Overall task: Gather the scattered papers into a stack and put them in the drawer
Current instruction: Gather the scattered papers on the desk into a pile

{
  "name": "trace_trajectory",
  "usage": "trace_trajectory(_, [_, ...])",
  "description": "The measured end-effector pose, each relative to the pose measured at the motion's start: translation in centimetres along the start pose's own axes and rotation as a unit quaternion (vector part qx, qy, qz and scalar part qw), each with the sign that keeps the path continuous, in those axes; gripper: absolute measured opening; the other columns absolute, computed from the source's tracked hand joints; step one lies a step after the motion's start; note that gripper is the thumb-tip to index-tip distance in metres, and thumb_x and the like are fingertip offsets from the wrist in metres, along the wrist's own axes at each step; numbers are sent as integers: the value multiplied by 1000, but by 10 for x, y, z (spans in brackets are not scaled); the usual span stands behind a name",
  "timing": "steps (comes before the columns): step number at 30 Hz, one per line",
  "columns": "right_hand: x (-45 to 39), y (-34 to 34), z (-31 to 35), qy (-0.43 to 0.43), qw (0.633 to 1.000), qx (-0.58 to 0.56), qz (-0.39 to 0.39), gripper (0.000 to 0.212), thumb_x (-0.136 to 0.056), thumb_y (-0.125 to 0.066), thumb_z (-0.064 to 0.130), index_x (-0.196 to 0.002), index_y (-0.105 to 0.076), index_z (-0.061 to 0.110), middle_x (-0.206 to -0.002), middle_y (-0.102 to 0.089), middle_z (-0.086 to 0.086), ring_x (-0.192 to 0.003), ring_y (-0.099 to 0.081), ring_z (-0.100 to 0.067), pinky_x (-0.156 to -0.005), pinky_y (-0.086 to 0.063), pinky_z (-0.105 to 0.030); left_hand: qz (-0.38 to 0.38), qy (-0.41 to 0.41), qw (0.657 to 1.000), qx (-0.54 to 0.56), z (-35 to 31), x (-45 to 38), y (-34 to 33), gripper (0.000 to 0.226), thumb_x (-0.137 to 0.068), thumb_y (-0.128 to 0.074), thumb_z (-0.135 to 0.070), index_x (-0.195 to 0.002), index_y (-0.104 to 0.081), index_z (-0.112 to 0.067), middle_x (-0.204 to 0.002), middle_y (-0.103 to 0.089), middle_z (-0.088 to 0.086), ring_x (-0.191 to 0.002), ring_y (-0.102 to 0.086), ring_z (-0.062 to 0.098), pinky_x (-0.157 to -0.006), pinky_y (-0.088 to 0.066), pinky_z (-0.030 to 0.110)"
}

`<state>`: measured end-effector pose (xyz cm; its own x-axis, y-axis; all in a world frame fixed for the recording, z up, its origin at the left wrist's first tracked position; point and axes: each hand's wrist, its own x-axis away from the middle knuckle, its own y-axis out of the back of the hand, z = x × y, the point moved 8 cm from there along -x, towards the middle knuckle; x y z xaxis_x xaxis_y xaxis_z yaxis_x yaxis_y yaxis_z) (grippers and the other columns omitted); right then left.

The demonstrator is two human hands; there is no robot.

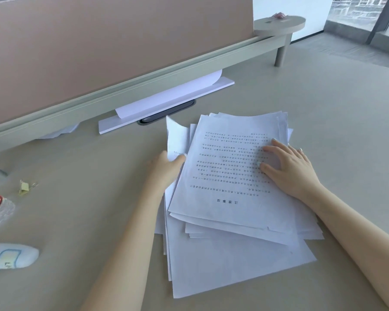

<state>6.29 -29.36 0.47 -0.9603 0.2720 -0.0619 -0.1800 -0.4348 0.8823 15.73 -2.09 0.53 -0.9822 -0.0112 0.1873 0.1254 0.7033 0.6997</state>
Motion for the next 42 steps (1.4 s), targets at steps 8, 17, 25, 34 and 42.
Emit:
trace_trajectory(8, [1, 1, 0, 1, 1000, -3, -6, 47, -88, -48, 40, -134, -43, 27, -154, -28, 6, -141, -24, -20, -118, -5, -38, -8, -63, 996, -63, -23, 22, -13, 48, -89, -44, -36, -127, -31, -9, -120, -50, 8, -102, -50, 31, -75, -37, 34])
trace_trajectory(17, [1, 1, -2, 6, 1000, -9, -10, 47, -88, -50, 41, -133, -44, 28, -154, -28, 5, -142, -24, -18, -119, -8, -37, 73, 84, 937, 331, 9, 6, 0, 40, -86, -56, -36, -118, -57, -12, -105, -72, 1, -88, -68, 13, -73, -47, 25])
trace_trajectory(25, [5, -1, 1, 18, 999, -2, 26, 52, -85, -49, 46, -135, -39, 35, -155, -25, 9, -145, -15, -20, -119, -3, -36, 126, 51, 945, 296, -12, 19, -15, 37, -80, -62, -44, -110, -61, -21, -110, -61, -9, -97, -57, 10, -83, -44, 19])
trace_trajectory(34, [14, 10, -14, -17, 997, -77, -21, 61, -87, -54, 38, -141, -29, 27, -159, -9, 4, -146, -11, -17, -115, -13, -34, 93, -48, 975, 194, -37, 40, -42, 20, -85, -60, -16, -70, -47, -18, -73, -49, -3, -67, -47, 14, -55, -33, 22])
trace_trajectory(42, [12, 42, -54, -188, 831, -519, -64, 86, -73, -68, 48, -143, -24, 22, -135, -44, 10, -118, -53, -16, -103, -43, -43, 59, -75, 928, 361, -59, 52, -29, 6, -82, -66, -19, -84, -61, -19, -83, -62, -9, -78, -57, 2, -58, -39, 16])
